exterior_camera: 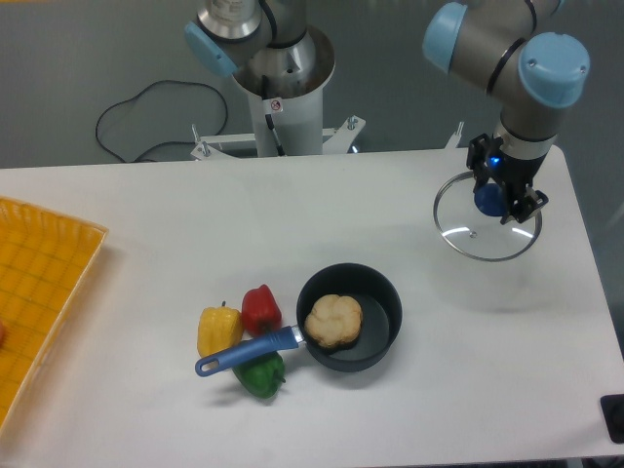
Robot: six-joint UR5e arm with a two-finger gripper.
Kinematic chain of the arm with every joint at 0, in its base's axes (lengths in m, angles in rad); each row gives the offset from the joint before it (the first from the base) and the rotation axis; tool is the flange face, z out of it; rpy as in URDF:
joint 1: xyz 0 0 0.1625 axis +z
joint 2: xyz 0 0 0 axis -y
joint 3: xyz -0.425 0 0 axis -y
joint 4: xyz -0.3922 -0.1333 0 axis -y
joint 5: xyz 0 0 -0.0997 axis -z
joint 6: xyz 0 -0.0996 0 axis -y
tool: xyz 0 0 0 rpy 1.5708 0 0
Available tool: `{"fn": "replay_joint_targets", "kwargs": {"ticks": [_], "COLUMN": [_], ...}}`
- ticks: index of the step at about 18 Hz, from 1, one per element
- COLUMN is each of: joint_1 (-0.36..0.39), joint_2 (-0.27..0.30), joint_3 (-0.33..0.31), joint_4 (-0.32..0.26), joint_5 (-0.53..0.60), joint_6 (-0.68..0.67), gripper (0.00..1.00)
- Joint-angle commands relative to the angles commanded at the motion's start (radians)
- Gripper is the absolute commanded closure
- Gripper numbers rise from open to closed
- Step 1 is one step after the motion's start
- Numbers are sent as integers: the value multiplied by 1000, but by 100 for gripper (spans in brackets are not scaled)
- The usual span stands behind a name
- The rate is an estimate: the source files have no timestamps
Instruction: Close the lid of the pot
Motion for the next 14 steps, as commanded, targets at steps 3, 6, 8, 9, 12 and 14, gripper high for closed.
{"fn": "replay_joint_targets", "kwargs": {"ticks": [3,6,8,9,12,14], "joint_1": [0,-5,-6,-9,-26,-41], "joint_2": [0,-2,-2,-2,-2,-2], "joint_3": [0,0,2,2,5,12], "joint_4": [0,2,2,2,3,2], "joint_5": [0,2,0,0,-2,0], "joint_6": [-2,-23,-25,-26,-54,-77], "gripper": [41,42,42,42,41,42]}}
